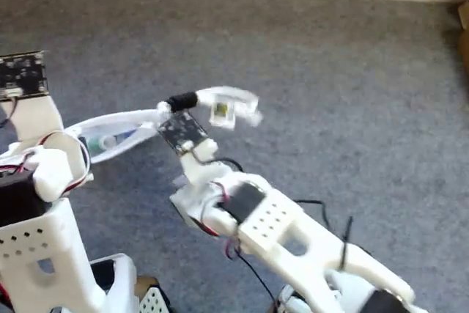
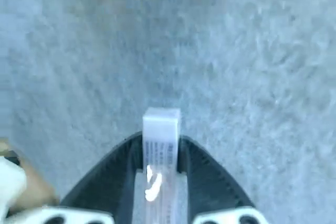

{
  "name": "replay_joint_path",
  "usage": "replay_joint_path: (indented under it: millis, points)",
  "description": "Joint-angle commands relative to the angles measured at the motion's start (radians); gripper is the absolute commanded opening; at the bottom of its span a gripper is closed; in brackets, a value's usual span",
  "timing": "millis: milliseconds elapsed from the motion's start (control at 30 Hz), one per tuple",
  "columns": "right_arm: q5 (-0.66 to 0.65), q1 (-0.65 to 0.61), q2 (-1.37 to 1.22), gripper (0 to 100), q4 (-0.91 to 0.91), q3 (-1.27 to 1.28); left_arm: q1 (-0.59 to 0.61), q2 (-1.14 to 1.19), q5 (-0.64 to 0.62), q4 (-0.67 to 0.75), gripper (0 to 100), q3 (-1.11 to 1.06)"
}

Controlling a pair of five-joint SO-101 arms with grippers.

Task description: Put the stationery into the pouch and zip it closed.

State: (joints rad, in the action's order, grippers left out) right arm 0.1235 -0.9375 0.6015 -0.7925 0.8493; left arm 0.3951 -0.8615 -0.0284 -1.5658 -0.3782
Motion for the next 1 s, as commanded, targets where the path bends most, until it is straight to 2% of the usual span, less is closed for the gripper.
replay_joint_path:
  millis: [0, 400, 600, 967]
  points:
    - [0.009, 0.013, 0.2, 0.5, 0.111, 0.068, -0.068, -0.028, -0.002, 0.034, 1, 0.013]
    - [0.005, 0.013, 0.65, 0.5, 0.424, 0.398, -0.102, -0.027, 0.0, 0.034, 1, 0.01]
    - [0.005, 0.01, 0.774, 0.5, 0.504, 0.463, -0.102, -0.027, 0.0, 0.034, 1, 0.01]
    - [0.003, 0.01, 0.901, 0.5, 0.768, 0.524, -0.102, -0.027, 0.0, 0.034, 1, 0.01]
